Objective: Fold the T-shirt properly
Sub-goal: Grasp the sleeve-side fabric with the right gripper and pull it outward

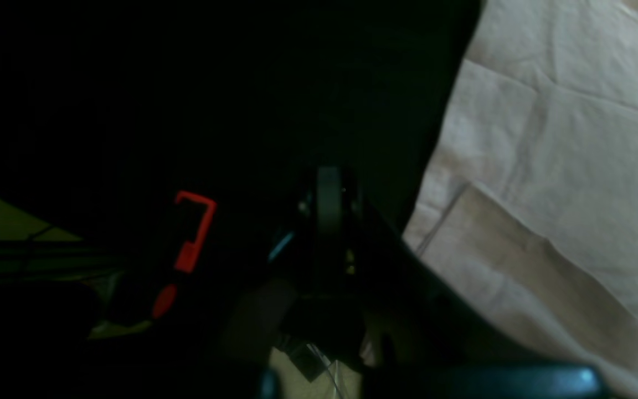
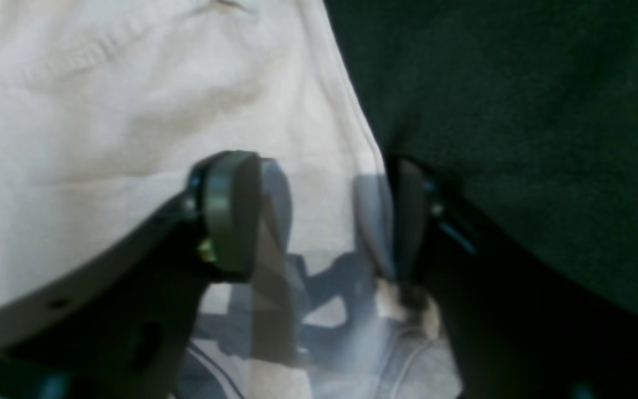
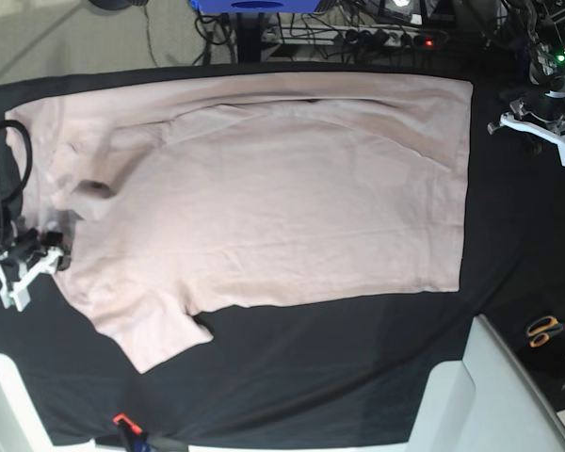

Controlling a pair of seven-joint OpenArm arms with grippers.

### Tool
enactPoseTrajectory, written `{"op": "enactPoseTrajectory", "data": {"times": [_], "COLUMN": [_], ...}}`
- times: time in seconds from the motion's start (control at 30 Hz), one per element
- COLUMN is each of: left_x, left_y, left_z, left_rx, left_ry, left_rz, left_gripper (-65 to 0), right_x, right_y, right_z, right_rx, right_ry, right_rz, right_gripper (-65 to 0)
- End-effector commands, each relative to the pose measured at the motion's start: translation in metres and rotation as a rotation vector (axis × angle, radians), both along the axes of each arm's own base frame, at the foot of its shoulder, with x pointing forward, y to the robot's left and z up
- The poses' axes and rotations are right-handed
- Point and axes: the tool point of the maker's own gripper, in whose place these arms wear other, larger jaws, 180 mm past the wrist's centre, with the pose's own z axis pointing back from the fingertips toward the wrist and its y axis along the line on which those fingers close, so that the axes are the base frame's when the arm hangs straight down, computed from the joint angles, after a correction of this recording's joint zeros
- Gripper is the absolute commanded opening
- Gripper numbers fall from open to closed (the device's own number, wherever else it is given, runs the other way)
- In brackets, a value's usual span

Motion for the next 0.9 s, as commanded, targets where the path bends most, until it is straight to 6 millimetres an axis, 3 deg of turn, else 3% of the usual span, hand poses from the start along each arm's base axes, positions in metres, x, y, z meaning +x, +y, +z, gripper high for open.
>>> {"op": "enactPoseTrajectory", "data": {"times": [0.0,0.2,0.33,0.4,0.53,0.87], "left_x": [0.004,0.004,0.006,0.006,0.006,0.007], "left_y": [0.005,0.005,0.003,0.003,0.003,0.002], "left_z": [0.01,0.01,0.01,0.01,0.01,0.009], "left_rx": [0.027,0.027,0.023,0.023,0.024,0.023], "left_ry": [-0.028,-0.029,-0.03,-0.03,-0.03,-0.03], "left_rz": [-0.008,-0.008,-0.013,-0.013,-0.013,-0.013], "left_gripper": [-65.0,-65.0,-65.0,-65.0,-65.0,-65.0], "right_x": [0.014,0.017,0.025,0.025,0.023,-0.001], "right_y": [-0.002,0.001,0.01,0.001,0.006,0.001], "right_z": [0.013,0.016,0.027,0.038,0.051,0.066], "right_rx": [0.008,0.019,0.045,0.049,0.071,0.075], "right_ry": [-0.037,-0.048,-0.115,-0.158,-0.176,-0.127], "right_rz": [0.001,0.0,0.019,0.002,0.018,0.041], "right_gripper": [-39.9,-64.2,-64.8,-64.7,-64.5,-64.4]}}
